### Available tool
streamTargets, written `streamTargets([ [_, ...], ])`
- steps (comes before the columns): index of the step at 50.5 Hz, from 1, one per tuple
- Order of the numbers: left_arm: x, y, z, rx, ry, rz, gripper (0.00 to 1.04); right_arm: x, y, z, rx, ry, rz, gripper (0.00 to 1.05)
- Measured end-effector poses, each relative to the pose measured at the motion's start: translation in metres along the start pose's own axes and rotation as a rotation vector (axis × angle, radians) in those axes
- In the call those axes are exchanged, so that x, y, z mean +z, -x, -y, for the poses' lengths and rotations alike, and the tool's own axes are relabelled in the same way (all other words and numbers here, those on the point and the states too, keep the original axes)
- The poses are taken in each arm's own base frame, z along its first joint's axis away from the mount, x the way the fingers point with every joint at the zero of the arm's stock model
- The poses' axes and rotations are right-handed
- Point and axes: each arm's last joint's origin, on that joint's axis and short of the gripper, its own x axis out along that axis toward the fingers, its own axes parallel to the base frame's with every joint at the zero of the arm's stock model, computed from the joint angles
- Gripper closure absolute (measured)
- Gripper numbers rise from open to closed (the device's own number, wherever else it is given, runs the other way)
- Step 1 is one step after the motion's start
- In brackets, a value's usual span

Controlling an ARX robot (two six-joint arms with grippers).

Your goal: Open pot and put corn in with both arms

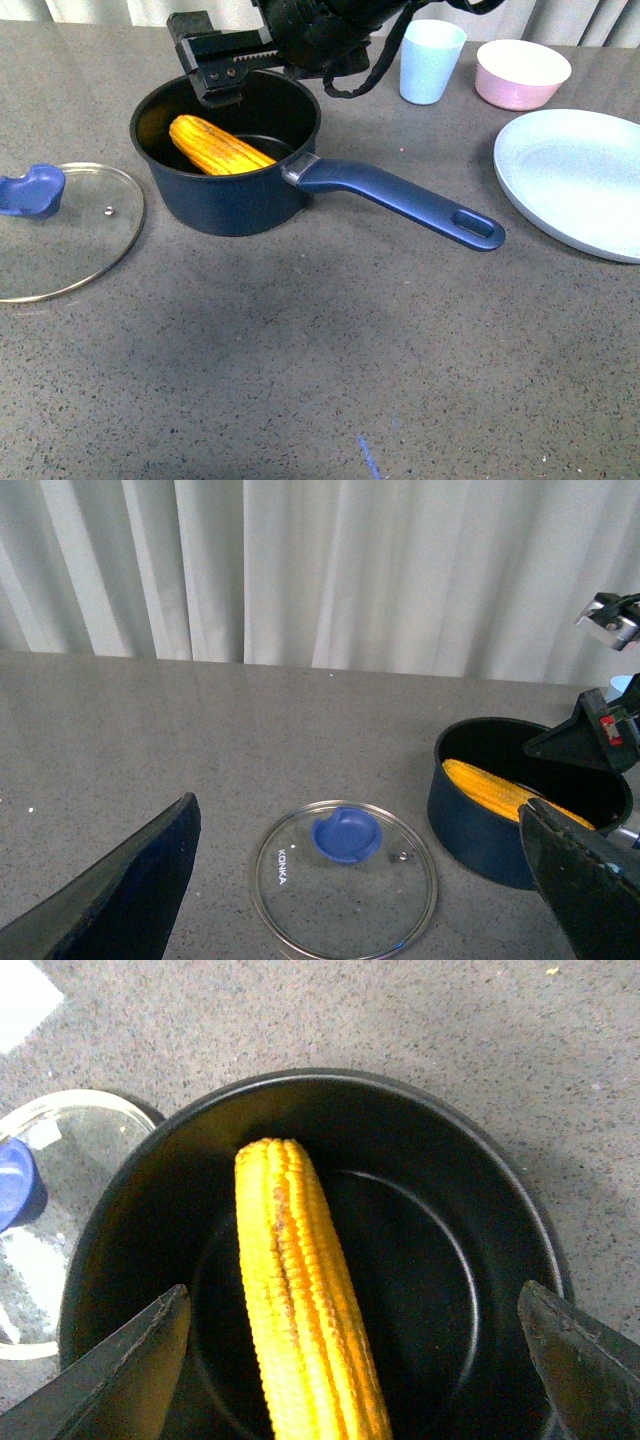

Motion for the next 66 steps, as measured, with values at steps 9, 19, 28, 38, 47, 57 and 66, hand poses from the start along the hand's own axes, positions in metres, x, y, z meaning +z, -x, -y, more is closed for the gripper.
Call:
streamTargets([
  [9,0.0,0.0,0.0,0.0,0.0,0.0,0.09,0.018,0.059,0.021,-0.105,-0.076,0.175,0.09],
  [19,0.0,0.0,0.0,0.0,0.0,0.0,0.09,0.019,0.157,0.043,-0.282,-0.13,0.387,0.09],
  [28,0.0,0.0,0.0,0.0,0.0,0.0,0.09,-0.019,0.224,0.042,-0.695,-0.162,0.646,0.3],
  [38,0.0,0.0,0.0,0.0,0.0,0.0,0.09,-0.091,0.25,0.041,-0.743,-0.159,0.638,0.67],
  [47,0.0,0.0,0.0,0.0,0.0,0.0,0.09,-0.129,0.262,0.036,-0.741,-0.158,0.621,0.95],
  [57,0.0,0.0,0.0,0.0,0.0,0.0,0.09,-0.159,0.276,0.029,-0.745,-0.156,0.621,1.03],
  [66,0.0,0.0,0.0,0.0,0.0,0.0,0.09,-0.176,0.284,0.023,-0.746,-0.156,0.624,1.03],
])
